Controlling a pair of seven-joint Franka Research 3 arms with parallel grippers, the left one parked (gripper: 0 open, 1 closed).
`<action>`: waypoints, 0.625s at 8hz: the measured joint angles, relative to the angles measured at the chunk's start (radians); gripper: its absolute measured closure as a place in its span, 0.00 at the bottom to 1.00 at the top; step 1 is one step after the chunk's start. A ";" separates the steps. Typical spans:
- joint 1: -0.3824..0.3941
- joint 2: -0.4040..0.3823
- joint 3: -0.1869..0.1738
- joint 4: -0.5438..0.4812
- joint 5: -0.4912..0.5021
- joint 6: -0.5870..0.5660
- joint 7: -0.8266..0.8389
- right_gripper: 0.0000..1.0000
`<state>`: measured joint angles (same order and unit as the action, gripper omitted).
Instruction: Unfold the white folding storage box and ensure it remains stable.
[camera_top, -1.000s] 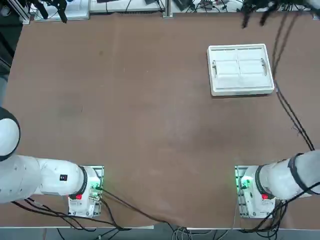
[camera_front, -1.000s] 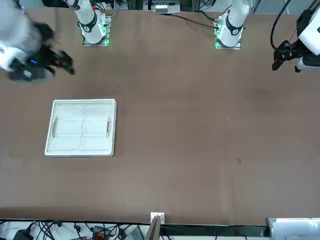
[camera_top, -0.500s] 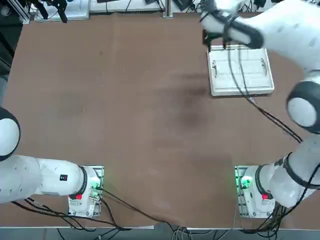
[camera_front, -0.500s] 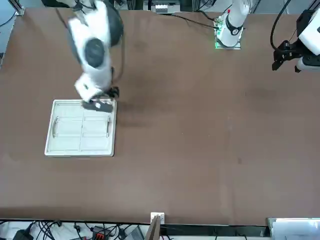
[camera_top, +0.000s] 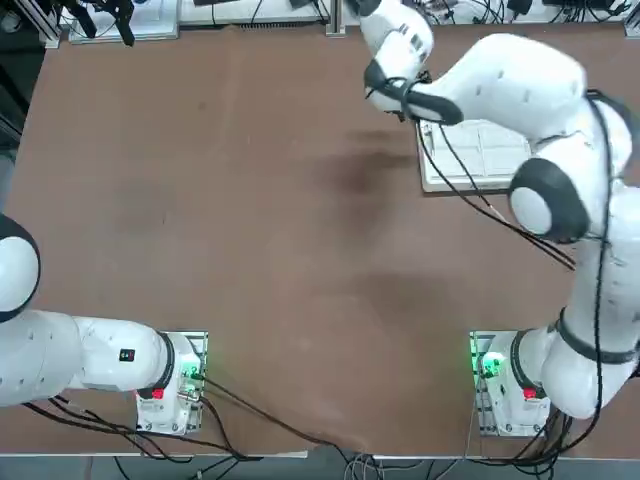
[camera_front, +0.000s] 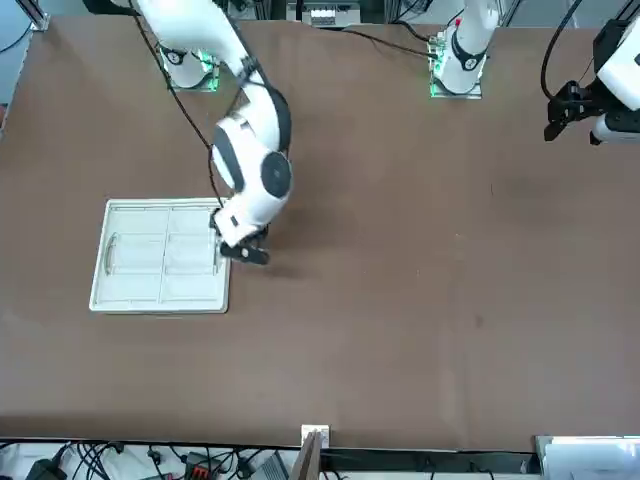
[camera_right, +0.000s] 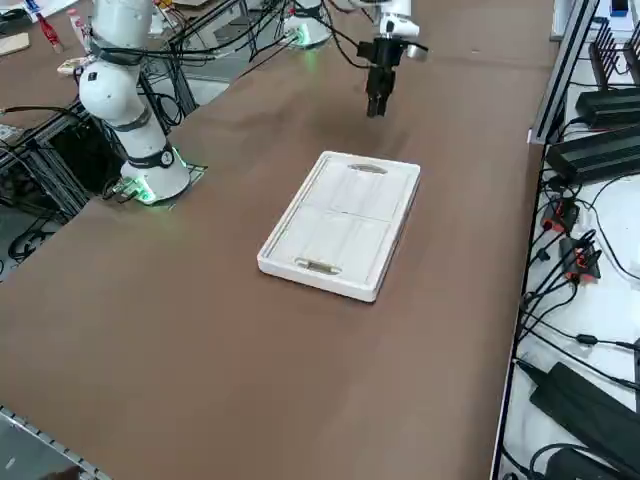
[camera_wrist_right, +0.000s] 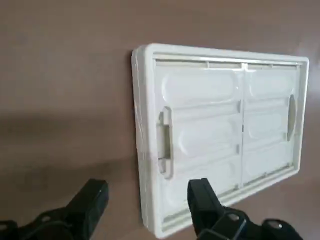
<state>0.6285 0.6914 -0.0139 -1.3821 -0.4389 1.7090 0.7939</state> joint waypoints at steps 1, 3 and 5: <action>0.003 0.051 -0.002 0.021 -0.053 -0.009 0.002 0.06; 0.007 0.139 -0.002 0.052 -0.112 -0.024 0.004 0.08; 0.009 0.207 -0.005 0.097 -0.119 -0.040 0.004 0.13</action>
<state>0.6371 0.8980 -0.0189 -1.2852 -0.5582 1.6694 0.7982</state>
